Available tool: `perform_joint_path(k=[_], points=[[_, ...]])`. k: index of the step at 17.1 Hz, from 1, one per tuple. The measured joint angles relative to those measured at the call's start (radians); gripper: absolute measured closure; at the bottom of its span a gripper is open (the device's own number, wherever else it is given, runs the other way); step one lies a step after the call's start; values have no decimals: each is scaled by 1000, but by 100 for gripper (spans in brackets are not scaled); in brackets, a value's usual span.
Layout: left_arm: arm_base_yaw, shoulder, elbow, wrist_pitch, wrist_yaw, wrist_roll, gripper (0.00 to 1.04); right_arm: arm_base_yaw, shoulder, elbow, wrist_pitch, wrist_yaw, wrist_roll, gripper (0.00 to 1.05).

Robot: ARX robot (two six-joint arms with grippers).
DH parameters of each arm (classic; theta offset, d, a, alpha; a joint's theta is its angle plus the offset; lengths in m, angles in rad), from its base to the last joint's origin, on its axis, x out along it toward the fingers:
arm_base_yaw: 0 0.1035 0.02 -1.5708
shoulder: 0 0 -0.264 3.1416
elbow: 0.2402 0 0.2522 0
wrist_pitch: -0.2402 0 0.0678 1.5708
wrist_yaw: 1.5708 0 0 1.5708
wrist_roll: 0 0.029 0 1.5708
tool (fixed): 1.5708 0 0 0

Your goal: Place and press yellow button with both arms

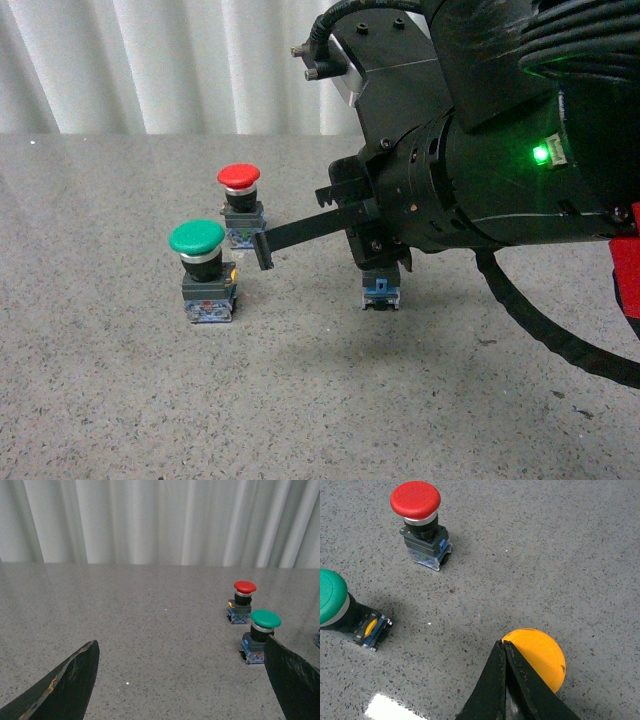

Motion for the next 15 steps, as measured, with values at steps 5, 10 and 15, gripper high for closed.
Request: perform_joint_path(k=[5, 10, 15], points=[[0, 0, 0, 0, 0, 0, 7, 0, 16, 17, -35, 19, 10, 103], [0, 0, 0, 0, 0, 0, 7, -7, 18, 4, 32, -21, 47, 103], [0, 0, 0, 0, 0, 0, 7, -8, -101, -12, 167, -61, 146, 103]])
